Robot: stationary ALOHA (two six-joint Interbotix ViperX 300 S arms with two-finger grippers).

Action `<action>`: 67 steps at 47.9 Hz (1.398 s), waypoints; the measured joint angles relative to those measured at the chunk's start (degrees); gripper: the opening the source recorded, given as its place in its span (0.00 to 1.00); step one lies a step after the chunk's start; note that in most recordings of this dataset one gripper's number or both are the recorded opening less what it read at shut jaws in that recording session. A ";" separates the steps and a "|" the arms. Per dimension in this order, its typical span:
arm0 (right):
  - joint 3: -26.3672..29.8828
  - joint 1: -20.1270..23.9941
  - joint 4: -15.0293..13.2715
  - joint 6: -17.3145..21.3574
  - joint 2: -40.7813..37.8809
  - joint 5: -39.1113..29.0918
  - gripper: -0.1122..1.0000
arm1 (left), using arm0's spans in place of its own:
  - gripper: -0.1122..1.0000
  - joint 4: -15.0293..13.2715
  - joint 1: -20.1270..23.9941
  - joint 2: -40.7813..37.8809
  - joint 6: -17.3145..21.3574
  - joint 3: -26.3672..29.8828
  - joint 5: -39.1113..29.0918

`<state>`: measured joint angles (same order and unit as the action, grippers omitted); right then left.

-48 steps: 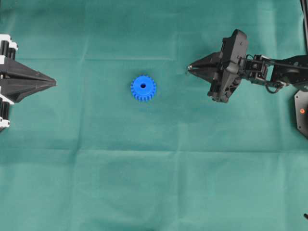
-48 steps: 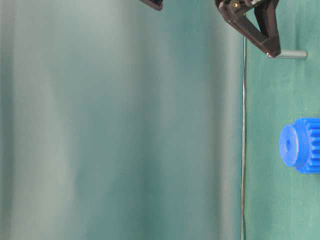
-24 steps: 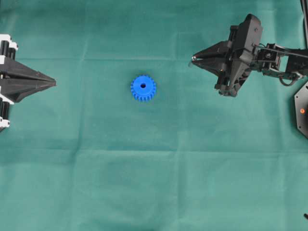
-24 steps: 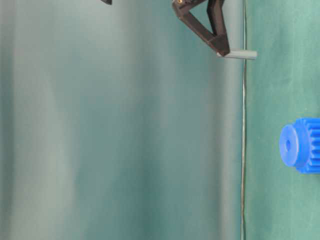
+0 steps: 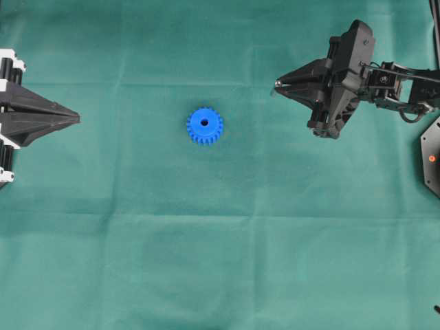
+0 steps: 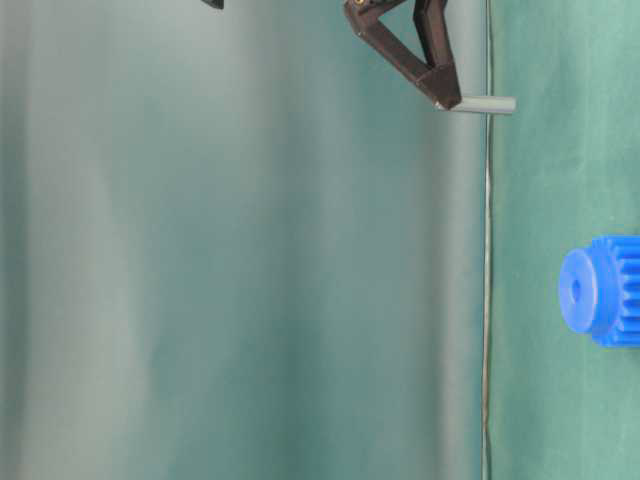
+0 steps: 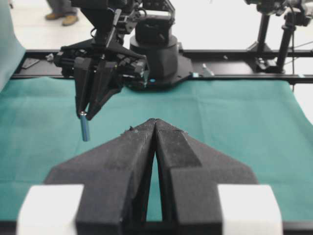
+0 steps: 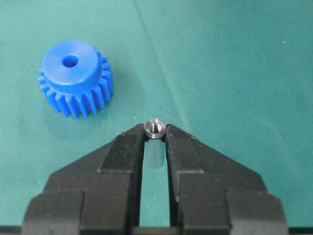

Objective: Insert the shaft placed at a random location into the center hole of the small gear at another random location.
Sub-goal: 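Carry the held shaft left over the blue gear's center hole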

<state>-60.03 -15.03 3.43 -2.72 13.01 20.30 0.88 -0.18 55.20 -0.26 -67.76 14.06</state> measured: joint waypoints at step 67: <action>21.80 7.73 0.00 0.00 -18.37 -1.93 0.22 | 0.10 0.09 0.00 -0.18 0.00 0.00 0.09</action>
<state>-38.23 -7.29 3.43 -2.72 -5.36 18.37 0.97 -0.18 55.02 -0.26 -67.76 14.15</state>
